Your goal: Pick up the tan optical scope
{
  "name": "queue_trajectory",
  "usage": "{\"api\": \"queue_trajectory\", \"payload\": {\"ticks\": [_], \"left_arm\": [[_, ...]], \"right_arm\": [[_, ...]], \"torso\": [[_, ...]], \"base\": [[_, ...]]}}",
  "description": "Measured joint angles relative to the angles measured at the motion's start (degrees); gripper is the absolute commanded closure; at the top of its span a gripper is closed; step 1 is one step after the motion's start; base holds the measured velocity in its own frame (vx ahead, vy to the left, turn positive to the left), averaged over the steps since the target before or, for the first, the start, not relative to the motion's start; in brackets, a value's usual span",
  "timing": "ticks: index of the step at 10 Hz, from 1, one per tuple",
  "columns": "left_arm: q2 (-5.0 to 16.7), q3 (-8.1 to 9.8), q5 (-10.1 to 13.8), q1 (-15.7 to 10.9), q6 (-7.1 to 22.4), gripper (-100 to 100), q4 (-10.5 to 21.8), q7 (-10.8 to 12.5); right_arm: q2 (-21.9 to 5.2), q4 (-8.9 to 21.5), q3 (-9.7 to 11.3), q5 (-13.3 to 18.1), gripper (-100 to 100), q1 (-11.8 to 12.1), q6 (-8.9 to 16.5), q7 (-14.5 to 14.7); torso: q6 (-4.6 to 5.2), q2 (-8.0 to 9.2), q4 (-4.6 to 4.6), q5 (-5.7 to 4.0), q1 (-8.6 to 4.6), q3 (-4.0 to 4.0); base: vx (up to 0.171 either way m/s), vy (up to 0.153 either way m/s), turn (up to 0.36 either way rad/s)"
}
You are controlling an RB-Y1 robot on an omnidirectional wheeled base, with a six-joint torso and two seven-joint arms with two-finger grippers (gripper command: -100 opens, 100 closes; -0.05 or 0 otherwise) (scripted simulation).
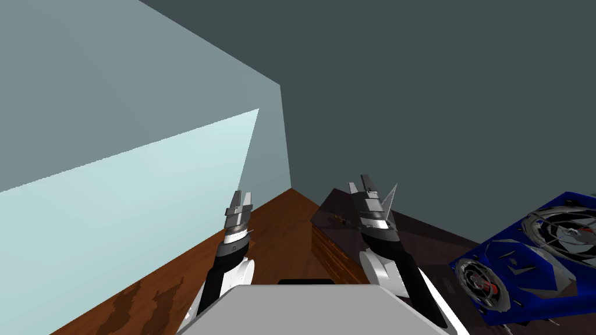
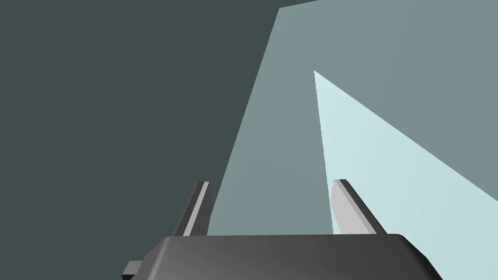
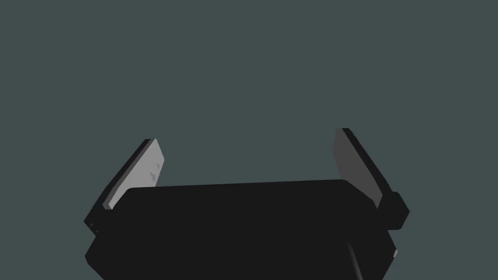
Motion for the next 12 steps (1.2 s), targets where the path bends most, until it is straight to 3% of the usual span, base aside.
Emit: {"api": "queue_trajectory", "payload": {"ticks": [6,7,9,11,12], "left_arm": [[0.0,0.0,0.0,0.0,0.0,0,0.0,0.0],[0.0,0.0,0.0,0.0,0.0,0,0.0,0.0],[0.0,0.0,0.0,0.0,0.0,0,0.0,0.0],[0.0,0.0,0.0,0.0,0.0,0,0.0,0.0],[0.0,0.0,0.0,0.0,0.0,0,0.0,0.0]], "right_arm": [[-7.6,3.6,4.2,2.9,-100,-0.5,1.4,0.6],[-7.6,4.6,5.3,3.6,-100,-0.8,1.4,1.1],[-10.0,7.8,6.4,4.6,-100,-2.1,1.8,1.4],[-12.3,11.7,9.1,6.7,-100,-3.1,2.7,2.5],[-14.1,13.0,10.2,7.6,-100,-2.3,2.9,2.9]], "torso": [[0.01,0.61,0.14,-0.04,-0.19,0.36],[0.0,0.44,0.11,-0.05,-0.2,0.27],[0.0,0.4,0.09,-0.05,-0.21,0.23],[0.0,0.51,0.12,-0.08,-0.34,0.3],[0.01,0.53,0.12,-0.07,-0.27,0.31]], "base": [[-0.145,-0.042,-0.015],[-0.085,-0.057,0.003],[-0.128,-0.064,0.011],[-0.137,-0.076,0.04],[-0.11,-0.056,0.055]]}}
